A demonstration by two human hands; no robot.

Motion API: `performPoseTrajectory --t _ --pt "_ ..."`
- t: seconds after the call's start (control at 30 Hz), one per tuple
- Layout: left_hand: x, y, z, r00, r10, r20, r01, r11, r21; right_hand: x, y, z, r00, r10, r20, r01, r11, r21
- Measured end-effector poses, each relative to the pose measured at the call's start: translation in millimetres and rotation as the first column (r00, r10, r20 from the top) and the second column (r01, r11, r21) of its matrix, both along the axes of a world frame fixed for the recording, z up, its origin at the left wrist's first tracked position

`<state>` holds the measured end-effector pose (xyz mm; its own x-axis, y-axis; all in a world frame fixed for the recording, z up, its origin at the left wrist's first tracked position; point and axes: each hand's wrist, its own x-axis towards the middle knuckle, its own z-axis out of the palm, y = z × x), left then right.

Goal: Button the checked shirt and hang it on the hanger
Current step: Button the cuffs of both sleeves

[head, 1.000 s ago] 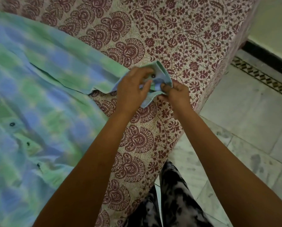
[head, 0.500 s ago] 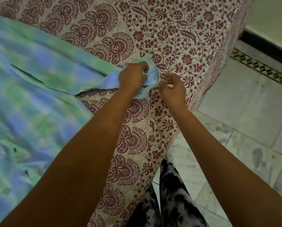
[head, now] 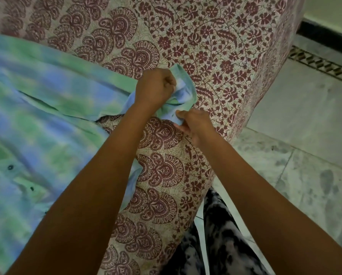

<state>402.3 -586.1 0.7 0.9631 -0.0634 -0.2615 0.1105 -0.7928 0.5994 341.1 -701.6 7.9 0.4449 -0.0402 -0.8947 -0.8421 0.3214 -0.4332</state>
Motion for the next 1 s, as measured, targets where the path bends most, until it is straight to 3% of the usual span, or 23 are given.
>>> performPoseTrajectory --t 0.27,0.4,0.67,0.83,1.0 --pt "-48 5 16 0.974 0.160 -0.162 -0.194 0.956 -0.219 -16 -6 -1 0.994 -0.112 -0.001 0.112 0.986 0.124" --pt "-63 9 17 0.970 0.185 -0.157 -0.215 0.956 -0.202 -22 0 -3 0.984 -0.174 -0.022 0.176 0.978 0.113" --pt "-85 -4 17 0.963 0.254 0.085 -0.243 0.963 -0.118 -24 15 8 0.980 -0.191 0.048 0.187 0.978 0.088" --pt "-89 -3 19 0.944 0.331 0.004 -0.325 0.929 -0.177 -23 13 13 0.980 -0.177 0.092 0.174 0.984 0.043" --pt "-88 0 21 0.922 0.383 -0.047 -0.386 0.912 -0.139 -27 17 13 0.976 -0.197 0.093 0.190 0.979 0.077"
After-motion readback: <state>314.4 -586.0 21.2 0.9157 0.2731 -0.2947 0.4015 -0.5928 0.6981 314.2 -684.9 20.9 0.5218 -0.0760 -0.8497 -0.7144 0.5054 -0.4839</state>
